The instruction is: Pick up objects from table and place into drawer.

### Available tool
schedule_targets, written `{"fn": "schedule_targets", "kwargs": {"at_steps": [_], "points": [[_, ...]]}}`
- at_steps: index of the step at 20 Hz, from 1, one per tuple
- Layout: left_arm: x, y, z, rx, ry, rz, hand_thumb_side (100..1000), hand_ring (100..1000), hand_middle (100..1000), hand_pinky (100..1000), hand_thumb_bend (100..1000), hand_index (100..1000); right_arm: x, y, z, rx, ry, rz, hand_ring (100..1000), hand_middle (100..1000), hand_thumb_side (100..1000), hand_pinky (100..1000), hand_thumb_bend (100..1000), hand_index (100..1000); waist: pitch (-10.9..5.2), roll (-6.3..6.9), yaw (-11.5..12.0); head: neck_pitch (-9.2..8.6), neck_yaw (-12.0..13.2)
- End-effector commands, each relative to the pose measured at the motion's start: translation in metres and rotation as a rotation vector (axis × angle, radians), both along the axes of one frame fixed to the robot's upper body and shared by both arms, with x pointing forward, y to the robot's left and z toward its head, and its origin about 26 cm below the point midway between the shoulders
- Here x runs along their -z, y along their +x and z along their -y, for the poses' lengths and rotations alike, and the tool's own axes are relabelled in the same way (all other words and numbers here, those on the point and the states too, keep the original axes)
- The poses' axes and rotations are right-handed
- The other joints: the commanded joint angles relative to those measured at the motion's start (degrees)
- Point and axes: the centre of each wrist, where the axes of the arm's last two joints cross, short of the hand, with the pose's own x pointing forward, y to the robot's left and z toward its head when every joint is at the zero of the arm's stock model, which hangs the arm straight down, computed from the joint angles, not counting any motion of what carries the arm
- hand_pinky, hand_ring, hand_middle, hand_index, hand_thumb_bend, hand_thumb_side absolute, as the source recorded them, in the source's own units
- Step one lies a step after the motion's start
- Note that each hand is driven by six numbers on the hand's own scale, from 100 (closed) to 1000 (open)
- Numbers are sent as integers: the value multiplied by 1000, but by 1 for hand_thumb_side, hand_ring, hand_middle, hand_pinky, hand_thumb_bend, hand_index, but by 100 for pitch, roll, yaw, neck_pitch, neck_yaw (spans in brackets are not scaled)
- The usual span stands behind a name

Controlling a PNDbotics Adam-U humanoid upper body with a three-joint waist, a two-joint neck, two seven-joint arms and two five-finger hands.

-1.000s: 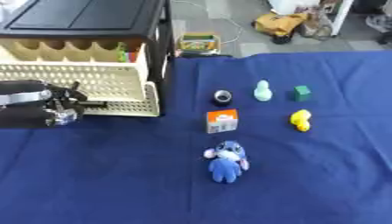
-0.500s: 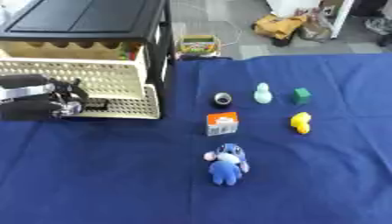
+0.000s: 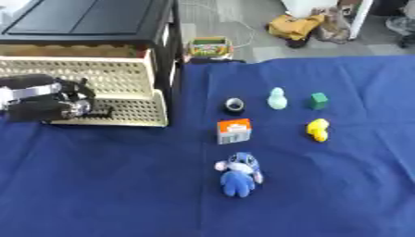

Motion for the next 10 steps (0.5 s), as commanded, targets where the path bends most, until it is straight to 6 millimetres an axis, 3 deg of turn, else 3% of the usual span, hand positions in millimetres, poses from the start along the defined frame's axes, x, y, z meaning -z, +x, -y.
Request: {"fn": "schedule_targets", "kwargs": {"at_steps": [1,10], "points": [[-15,-1,-2,-12,-17,46,1000,640,702,560,100,1000,-10,-3,1,1,-12,29,646,551,861,631,325,715,-82,-4,-10,-95,21],[-18,-1,2,-49,-76,134,1000,637,694,581,100,1000,-10,-3,1,0,-15,26,645,549,860,630,328,715,-69,10,-9,-119,18]]}}
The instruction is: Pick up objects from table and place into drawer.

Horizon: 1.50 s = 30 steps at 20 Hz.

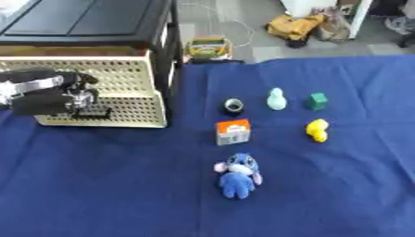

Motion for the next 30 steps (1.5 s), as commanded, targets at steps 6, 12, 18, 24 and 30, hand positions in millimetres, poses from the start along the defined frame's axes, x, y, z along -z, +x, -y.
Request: {"fn": "schedule_targets", "kwargs": {"at_steps": [6,12,18,24,30], "points": [[-11,0,1,-31,-42,74,1000,625,686,576,100,1000,-10,-3,1,-2,-11,30,646,549,860,631,328,714,-99,-14,-10,-97,27],[-10,1,2,-30,-48,77,1000,620,682,576,100,1000,-11,-3,1,1,-7,34,647,551,861,631,326,714,-106,-34,2,-102,24],[-9,3,3,-36,-67,88,1000,615,675,579,100,1000,-11,-3,1,-2,-4,37,647,552,863,632,323,712,-127,-65,2,-132,35],[-23,-17,8,38,-82,178,1000,569,639,583,100,1000,-12,-3,1,1,-1,40,648,554,867,633,320,712,-172,-98,39,-104,12],[-44,-64,19,144,-173,417,1000,512,567,594,100,949,-13,-3,2,7,4,41,650,557,860,634,306,715,-232,-115,114,-45,-26]]}}
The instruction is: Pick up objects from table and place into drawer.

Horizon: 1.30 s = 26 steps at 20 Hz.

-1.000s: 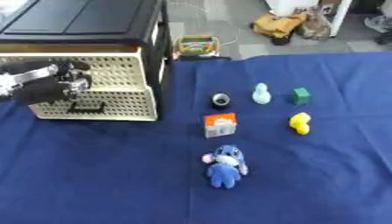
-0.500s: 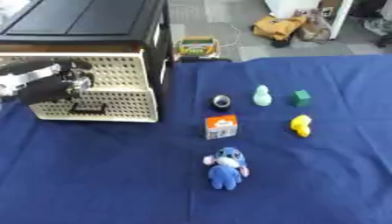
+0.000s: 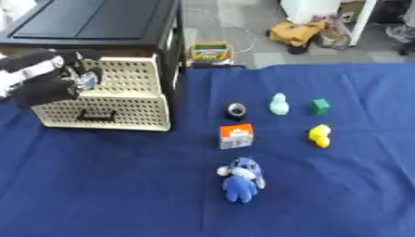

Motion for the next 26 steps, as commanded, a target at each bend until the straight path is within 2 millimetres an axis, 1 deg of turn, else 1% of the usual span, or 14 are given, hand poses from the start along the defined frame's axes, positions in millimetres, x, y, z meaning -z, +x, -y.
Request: {"fn": "schedule_targets", "kwargs": {"at_steps": [1,4,8,11,13,15,18,20,21,22,26], "points": [[-17,-25,2,44,-66,160,1000,510,563,598,100,949,-11,-3,0,0,-4,29,651,558,863,635,306,718,-132,-27,18,10,-18],[-17,-27,4,99,-196,279,1000,500,541,595,100,920,-15,-2,-1,-9,-13,38,655,563,862,636,289,722,-167,-38,35,58,-10],[-13,-26,5,160,-405,455,974,519,554,599,100,919,-22,-1,-4,-17,-28,48,662,571,875,641,282,736,-210,-44,57,135,26],[-7,-24,6,180,-564,580,969,542,574,606,100,925,-28,0,-7,-7,-47,33,664,576,896,644,292,752,-232,-45,64,199,40],[1,-22,5,178,-671,638,981,551,578,610,100,926,-33,1,-9,-1,-64,26,667,582,904,647,288,758,-241,-40,59,244,68],[11,-20,-1,153,-770,687,986,557,580,617,100,927,-38,2,-12,4,-74,29,670,586,911,650,285,763,-244,-32,47,293,85],[27,-19,-9,107,-891,726,993,563,583,627,100,929,-41,3,-15,9,-67,33,676,592,918,655,280,768,-243,-12,30,395,82],[35,-19,-10,104,-942,734,998,569,586,632,100,930,-40,4,-16,18,-62,23,677,591,923,657,293,771,-237,-7,20,450,66],[38,-19,-10,110,-961,734,997,566,582,631,100,923,-38,4,-16,23,-64,11,674,587,887,657,294,770,-232,-8,18,479,58],[42,-19,-10,116,-979,731,998,560,578,629,100,919,-36,4,-16,28,-67,-2,673,586,875,658,294,769,-229,-7,18,505,60],[60,-18,-9,135,-1053,701,1000,558,574,633,100,920,-26,3,-16,39,-66,-43,667,579,888,657,318,769,-223,-8,22,554,53]]}}
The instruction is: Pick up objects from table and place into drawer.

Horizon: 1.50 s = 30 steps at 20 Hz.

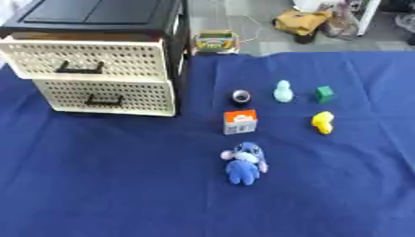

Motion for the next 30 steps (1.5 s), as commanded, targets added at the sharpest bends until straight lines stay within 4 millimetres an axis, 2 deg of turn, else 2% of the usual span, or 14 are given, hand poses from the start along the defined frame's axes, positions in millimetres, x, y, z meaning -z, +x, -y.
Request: {"fn": "schedule_targets", "kwargs": {"at_steps": [1,4,8,17,22,30], "points": [[1,-4,0,36,-31,36,1000,565,577,640,100,923,-3,-3,-1,9,-18,8,667,580,895,657,321,771,-93,-9,10,79,-9],[10,-4,0,55,-52,22,1000,590,582,662,100,925,0,-4,0,13,-9,-1,668,581,906,657,324,774,-115,4,32,74,-21],[13,-4,1,68,-62,14,996,614,587,682,100,925,2,-3,-1,18,-3,-3,675,588,1000,661,350,781,-154,26,45,67,0],[12,-4,1,64,-72,28,976,627,595,686,100,925,3,-3,-1,10,-6,3,690,605,1000,675,427,801,-184,44,33,71,27],[11,-4,2,72,-69,45,972,640,602,693,100,927,4,-3,-1,2,-20,-5,703,620,1000,688,421,826,-163,42,35,58,-98],[10,-4,3,82,-65,58,968,643,602,694,100,926,6,-4,0,-4,-39,-18,716,638,1000,702,412,851,-99,32,-1,54,-429]]}}
